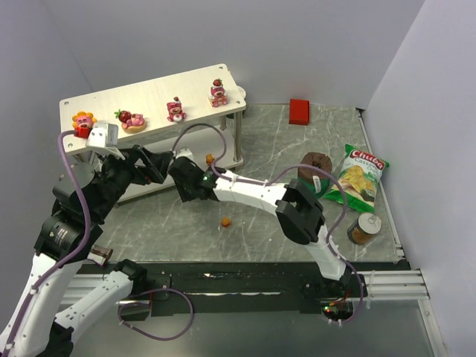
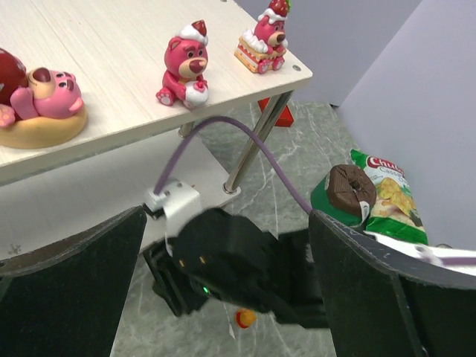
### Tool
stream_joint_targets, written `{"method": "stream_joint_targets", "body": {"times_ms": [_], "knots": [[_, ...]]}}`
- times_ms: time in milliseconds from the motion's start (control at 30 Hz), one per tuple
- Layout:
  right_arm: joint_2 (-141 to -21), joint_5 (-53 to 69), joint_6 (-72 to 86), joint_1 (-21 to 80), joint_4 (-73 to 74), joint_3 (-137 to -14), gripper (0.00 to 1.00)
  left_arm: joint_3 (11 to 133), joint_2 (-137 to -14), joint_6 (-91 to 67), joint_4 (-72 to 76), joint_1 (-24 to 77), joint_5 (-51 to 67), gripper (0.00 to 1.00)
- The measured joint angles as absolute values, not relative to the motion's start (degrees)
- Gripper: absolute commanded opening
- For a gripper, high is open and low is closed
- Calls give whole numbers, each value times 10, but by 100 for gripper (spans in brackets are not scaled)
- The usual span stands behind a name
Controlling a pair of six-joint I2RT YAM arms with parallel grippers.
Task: Place and organize the plastic toys onto the shelf
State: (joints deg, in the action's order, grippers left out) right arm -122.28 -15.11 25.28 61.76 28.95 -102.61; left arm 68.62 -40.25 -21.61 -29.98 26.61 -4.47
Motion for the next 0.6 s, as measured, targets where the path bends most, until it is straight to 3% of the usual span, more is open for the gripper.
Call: {"method": "stream_joint_targets", "body": {"times_ms": [300, 600], "knots": [[-1322, -139, 202, 569, 307, -1180, 10, 698, -414, -201, -301, 266, -50, 96], [-1361, -126, 181, 563, 318, -1231, 11, 698, -417, -194, -303, 266, -59, 96]]}}
